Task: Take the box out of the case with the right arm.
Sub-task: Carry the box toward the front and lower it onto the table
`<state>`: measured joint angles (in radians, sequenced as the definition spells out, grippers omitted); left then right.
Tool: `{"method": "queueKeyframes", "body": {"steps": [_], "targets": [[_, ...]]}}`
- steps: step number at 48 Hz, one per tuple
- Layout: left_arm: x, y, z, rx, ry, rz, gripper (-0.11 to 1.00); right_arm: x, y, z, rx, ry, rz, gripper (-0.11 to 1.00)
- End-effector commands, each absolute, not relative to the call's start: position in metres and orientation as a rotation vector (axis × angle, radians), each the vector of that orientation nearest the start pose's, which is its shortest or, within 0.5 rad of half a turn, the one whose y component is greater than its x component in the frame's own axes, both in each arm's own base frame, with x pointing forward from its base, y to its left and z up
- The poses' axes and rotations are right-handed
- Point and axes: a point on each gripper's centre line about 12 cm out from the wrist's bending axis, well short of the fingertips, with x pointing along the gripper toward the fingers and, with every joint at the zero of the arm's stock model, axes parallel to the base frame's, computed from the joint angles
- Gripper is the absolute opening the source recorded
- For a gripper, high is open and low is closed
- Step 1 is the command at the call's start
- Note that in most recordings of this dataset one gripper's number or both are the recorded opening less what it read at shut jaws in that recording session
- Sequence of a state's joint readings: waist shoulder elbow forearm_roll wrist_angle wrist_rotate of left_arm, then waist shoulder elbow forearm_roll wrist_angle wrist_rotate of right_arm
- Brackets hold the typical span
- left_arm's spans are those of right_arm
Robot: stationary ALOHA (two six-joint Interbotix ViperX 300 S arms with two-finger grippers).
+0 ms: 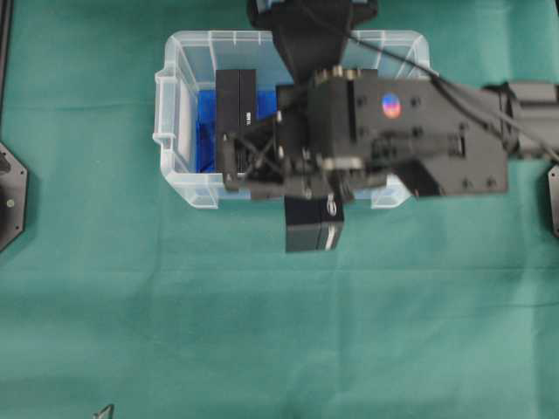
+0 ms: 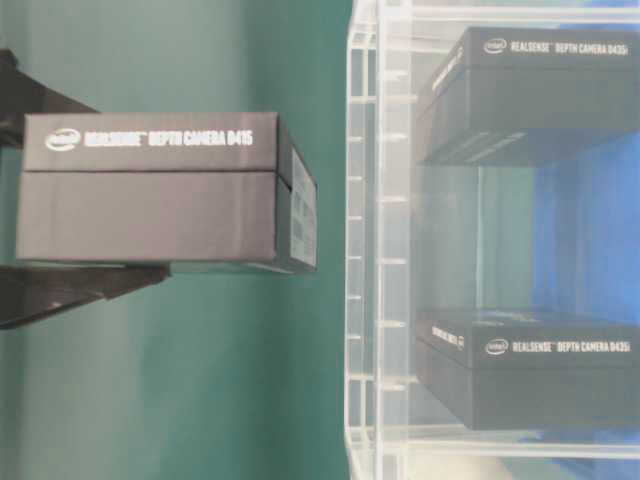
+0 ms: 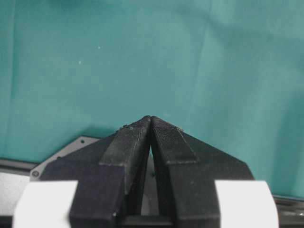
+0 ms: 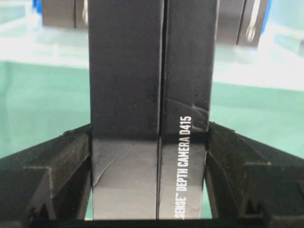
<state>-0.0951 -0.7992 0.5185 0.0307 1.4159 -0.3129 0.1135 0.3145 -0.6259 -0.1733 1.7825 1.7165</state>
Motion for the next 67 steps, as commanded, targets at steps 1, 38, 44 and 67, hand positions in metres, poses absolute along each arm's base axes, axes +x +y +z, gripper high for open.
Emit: {"method": "queueKeyframes", "body": {"steps": [1, 38, 44, 67], "targets": [[0.166, -0.011, 0.364, -0.207, 1.104, 0.119, 0.02, 0.431, 0.045, 0.402, 1.245, 0.92, -1.174, 0.66], [0.165, -0.011, 0.364, -0.213, 1.099, 0.119, 0.02, 0.424, 0.093, 0.398, 1.258, 0.936, -1.169, 0.66], [0.165, -0.011, 0.364, -0.213, 1.099, 0.119, 0.02, 0.425, 0.094, 0.396, 1.257, 0.937, -1.174, 0.66], [0.164, -0.011, 0.364, -0.213, 1.098, 0.119, 0.02, 0.438, 0.098, 0.367, 1.21, 0.975, -1.229, 0.66]]}}
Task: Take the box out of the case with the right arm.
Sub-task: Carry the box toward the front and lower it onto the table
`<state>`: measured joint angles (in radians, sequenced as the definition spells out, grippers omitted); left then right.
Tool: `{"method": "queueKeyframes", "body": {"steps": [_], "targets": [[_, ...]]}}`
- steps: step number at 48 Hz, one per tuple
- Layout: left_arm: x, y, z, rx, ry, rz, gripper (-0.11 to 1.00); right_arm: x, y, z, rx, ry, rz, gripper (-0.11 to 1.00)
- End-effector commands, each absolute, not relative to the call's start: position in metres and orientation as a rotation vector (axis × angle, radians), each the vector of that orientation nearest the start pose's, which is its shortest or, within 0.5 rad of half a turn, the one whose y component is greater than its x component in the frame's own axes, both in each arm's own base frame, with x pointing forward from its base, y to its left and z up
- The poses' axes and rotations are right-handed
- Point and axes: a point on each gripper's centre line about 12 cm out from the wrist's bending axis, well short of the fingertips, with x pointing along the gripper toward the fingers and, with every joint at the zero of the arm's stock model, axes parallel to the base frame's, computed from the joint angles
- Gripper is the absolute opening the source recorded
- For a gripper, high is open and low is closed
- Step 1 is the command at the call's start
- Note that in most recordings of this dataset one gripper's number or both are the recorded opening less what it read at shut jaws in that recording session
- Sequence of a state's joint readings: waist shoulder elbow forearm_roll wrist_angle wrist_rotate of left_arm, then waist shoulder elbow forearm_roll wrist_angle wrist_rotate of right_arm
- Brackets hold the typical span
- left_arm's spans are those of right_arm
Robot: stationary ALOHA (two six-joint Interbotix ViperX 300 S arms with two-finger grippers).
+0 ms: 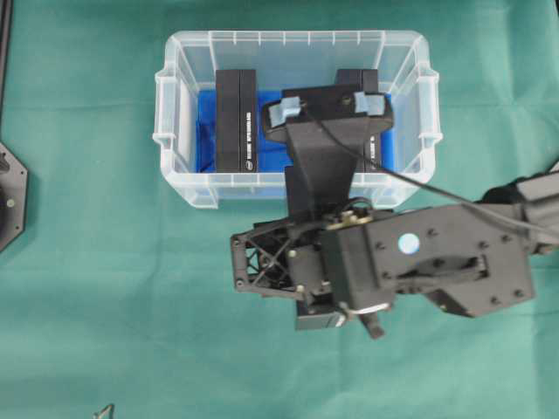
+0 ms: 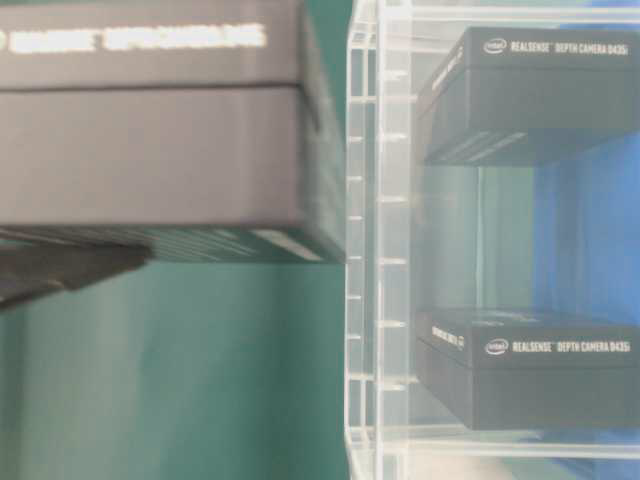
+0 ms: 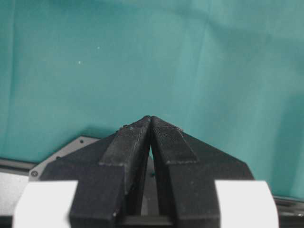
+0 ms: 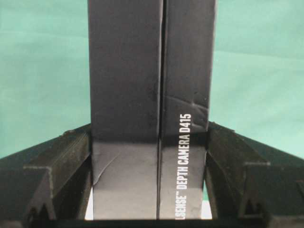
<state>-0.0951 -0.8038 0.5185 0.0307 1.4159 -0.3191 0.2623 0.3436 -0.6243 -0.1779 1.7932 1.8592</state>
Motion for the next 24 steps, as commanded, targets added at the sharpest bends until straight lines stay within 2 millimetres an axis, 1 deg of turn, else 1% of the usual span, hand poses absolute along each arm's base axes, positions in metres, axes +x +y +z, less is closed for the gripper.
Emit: {"method": "queueKeyframes", "body": {"steps": [1, 12, 19, 24], "targets": [[0.164, -0.011, 0.364, -0.213, 1.098, 0.119, 0.02, 0.438, 0.098, 0.364, 1.205, 0.979, -1.235, 0.66], [0.164, -0.011, 0.364, -0.213, 1.099, 0.119, 0.02, 0.448, 0.101, 0.332, 1.183, 0.997, -1.247, 0.66], [0.164, -0.012, 0.364, -0.212, 1.1, 0.118, 0.02, 0.452, 0.104, 0.303, 1.198, 0.993, -1.256, 0.66], [0.164, -0.011, 0.364, -0.211, 1.098, 0.119, 0.02, 0.454, 0.107, 0.286, 1.221, 0.989, -1.261, 0.66]]}}
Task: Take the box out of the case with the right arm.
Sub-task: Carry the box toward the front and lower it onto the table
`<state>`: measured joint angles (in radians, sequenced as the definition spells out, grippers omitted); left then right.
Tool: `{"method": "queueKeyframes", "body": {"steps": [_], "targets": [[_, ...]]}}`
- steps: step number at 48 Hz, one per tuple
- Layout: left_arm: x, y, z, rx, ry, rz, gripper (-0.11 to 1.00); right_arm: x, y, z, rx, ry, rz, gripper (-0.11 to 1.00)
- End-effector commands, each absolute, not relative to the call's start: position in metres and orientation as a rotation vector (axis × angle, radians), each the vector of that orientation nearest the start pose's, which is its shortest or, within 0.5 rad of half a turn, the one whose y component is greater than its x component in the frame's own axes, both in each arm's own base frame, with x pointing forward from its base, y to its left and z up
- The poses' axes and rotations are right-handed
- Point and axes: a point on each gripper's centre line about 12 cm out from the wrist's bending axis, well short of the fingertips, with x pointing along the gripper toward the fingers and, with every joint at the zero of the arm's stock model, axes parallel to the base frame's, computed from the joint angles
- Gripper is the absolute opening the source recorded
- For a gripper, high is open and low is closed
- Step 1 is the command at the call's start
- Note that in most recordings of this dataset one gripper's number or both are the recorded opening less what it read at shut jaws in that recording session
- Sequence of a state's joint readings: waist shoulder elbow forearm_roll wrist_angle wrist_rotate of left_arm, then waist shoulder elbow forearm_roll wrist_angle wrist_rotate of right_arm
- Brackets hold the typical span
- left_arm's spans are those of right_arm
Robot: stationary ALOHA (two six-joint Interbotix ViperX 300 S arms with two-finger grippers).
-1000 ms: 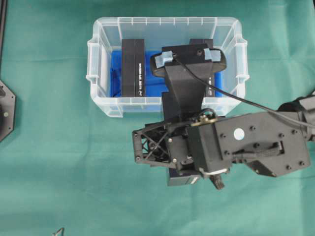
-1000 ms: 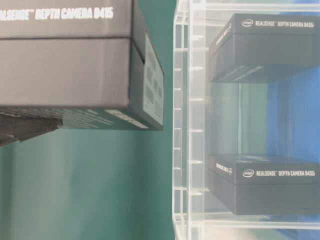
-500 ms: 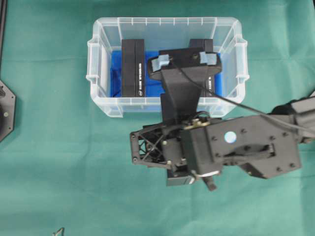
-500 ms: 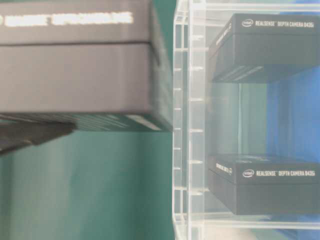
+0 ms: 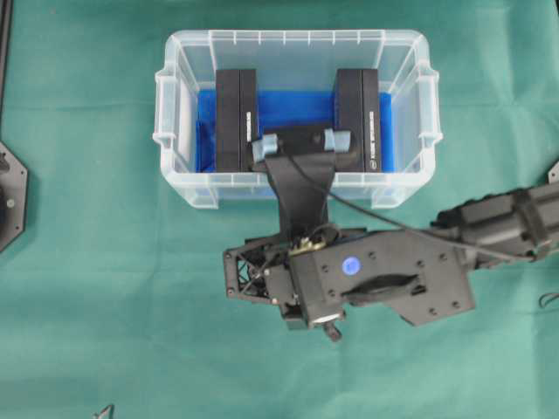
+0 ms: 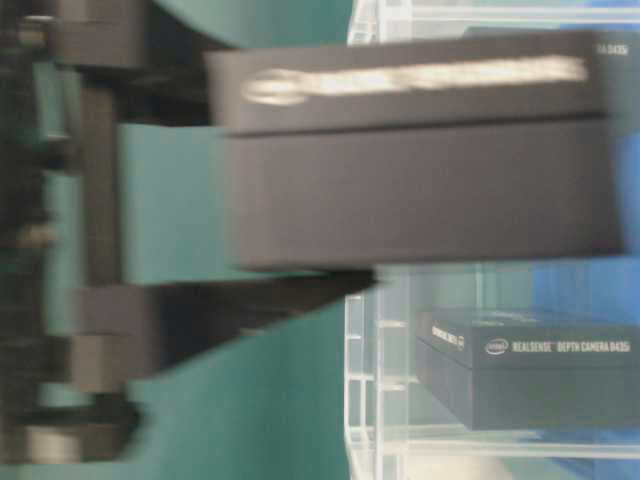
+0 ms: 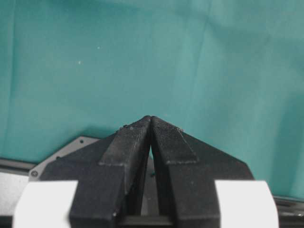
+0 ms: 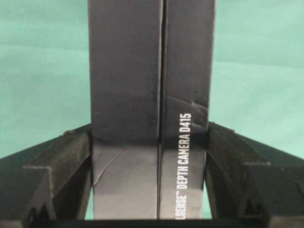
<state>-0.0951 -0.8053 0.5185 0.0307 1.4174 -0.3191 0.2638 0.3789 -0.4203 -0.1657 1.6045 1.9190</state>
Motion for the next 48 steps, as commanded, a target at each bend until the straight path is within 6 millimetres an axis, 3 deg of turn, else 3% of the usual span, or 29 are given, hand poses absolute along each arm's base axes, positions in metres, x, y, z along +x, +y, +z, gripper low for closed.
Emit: {"method": "queueKeyframes", "body": {"steps": [1, 16, 25, 48], "targets": [[0.164, -0.011, 0.364, -0.213, 1.099, 0.119, 0.02, 0.454, 0.107, 0.283, 1.222, 0.988, -1.264, 0.66], [0.166, -0.012, 0.363, -0.211, 1.104, 0.119, 0.02, 0.451, 0.121, 0.233, 1.285, 0.982, -1.256, 0.66], [0.166, -0.012, 0.363, -0.21, 1.106, 0.119, 0.02, 0.45, 0.123, 0.214, 1.314, 0.97, -1.239, 0.66], [0.166, -0.012, 0.363, -0.21, 1.106, 0.119, 0.02, 0.45, 0.126, 0.209, 1.333, 0.98, -1.209, 0.66]]}}
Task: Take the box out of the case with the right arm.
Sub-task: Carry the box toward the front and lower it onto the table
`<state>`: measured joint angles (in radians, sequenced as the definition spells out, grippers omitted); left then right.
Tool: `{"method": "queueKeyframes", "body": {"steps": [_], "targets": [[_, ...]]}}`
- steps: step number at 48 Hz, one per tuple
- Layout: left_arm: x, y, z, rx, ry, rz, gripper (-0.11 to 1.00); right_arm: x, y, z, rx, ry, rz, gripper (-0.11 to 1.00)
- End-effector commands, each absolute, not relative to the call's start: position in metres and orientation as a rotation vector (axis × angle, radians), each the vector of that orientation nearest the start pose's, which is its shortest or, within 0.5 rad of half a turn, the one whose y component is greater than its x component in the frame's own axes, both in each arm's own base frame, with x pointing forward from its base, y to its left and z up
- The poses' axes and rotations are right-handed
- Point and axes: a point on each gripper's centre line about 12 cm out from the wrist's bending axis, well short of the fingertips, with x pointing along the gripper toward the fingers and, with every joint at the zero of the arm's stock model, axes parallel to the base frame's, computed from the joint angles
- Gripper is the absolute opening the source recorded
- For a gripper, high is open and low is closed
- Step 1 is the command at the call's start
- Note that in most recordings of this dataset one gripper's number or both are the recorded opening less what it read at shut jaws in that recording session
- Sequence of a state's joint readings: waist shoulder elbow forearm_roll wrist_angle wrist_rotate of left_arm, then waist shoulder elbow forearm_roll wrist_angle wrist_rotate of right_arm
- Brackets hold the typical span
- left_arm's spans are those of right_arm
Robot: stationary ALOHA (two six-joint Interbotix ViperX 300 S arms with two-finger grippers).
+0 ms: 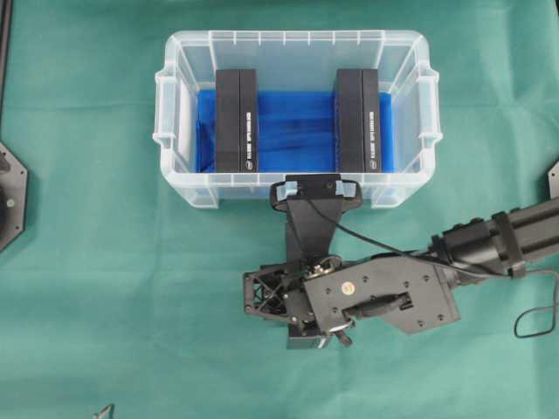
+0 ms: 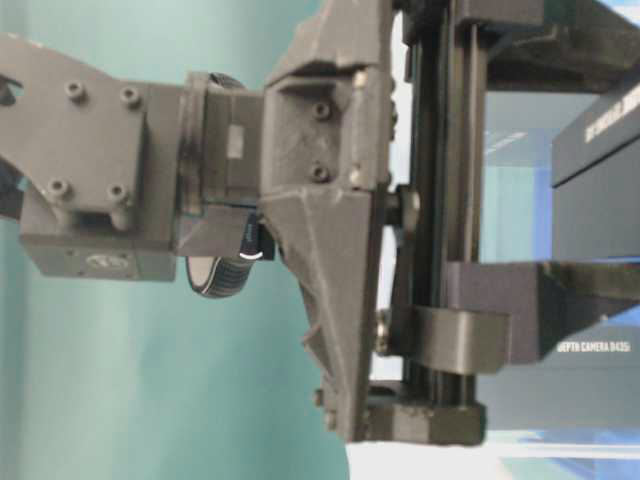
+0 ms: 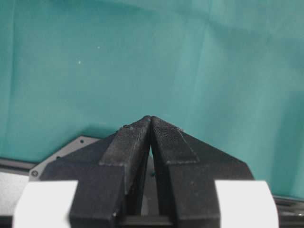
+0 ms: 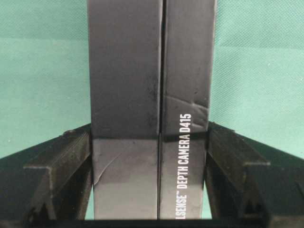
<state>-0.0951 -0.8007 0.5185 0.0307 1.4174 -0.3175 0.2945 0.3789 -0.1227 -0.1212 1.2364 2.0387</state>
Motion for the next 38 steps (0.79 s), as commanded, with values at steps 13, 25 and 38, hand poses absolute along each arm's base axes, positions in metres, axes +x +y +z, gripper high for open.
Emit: {"method": "queueKeyframes", "body": {"steps": [13, 25, 38], "targets": [[0.166, -0.012, 0.363, -0.21, 1.104, 0.118, 0.02, 0.45, 0.127, 0.21, 1.343, 0.976, -1.214, 0.77], [0.166, -0.011, 0.363, -0.209, 1.105, 0.12, 0.02, 0.449, 0.126, 0.214, 1.337, 0.976, -1.219, 0.91], [0.166, -0.012, 0.363, -0.21, 1.106, 0.118, 0.02, 0.447, 0.125, 0.219, 1.345, 0.972, -1.21, 0.91]]}}
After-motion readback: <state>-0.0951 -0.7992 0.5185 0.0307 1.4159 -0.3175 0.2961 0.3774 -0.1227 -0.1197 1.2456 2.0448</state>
